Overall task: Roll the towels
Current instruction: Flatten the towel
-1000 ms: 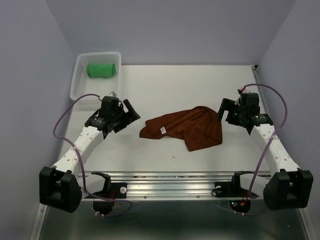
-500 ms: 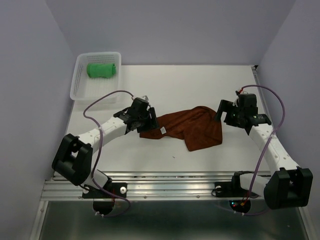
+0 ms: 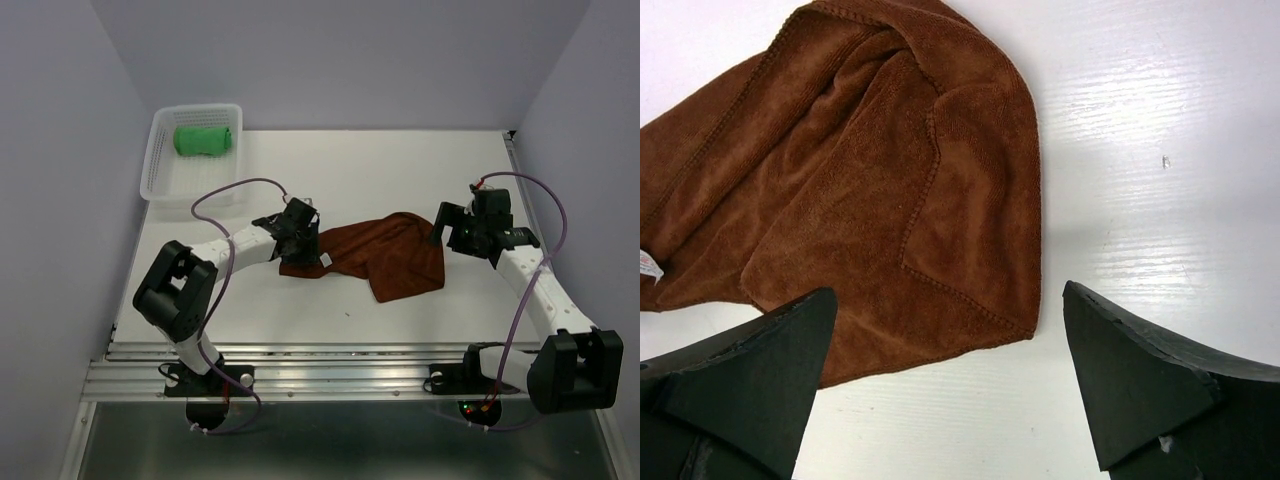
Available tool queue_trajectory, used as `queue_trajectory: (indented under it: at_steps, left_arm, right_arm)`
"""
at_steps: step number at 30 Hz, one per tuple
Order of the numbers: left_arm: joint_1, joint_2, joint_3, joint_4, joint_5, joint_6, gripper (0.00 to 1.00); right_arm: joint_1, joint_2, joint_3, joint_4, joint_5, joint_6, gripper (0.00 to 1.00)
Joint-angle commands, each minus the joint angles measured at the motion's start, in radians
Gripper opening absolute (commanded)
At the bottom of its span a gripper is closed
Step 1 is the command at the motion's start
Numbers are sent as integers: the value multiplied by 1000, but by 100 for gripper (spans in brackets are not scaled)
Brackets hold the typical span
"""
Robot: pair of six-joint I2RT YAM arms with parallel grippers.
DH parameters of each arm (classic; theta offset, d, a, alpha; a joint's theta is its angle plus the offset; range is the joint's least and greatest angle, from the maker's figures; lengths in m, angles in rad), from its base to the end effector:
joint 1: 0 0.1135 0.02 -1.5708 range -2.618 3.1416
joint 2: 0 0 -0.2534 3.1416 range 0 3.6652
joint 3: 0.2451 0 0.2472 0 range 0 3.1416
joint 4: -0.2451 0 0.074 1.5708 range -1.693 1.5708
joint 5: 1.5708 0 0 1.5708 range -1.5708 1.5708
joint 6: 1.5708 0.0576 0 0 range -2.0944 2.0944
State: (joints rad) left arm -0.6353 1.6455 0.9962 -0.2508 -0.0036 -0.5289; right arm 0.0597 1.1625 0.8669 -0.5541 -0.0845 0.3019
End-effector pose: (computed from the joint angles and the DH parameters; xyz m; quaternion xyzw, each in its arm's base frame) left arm 0.2802 -0.2063 0.1659 0.0496 0.9430 -0.1795 0.2758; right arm 0.2523 0.0199 0.2349 0.0982 0.9298 0.1023 0.3396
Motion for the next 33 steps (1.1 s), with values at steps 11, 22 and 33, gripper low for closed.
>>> queue_trajectory:
  at_steps: [11, 22, 33]
  left_arm:
    - [-20, 11, 55, -30, -55, 23, 0]
    - [-20, -101, 56, -51, -79, -9, 0]
    - [-20, -115, 47, -71, -105, -20, 0]
  right_arm:
    - [3, 12, 0, 16, 12, -20, 100]
    - [293, 130, 64, -44, 302, 95, 100]
    - [393, 307, 135, -78, 506, 148, 68]
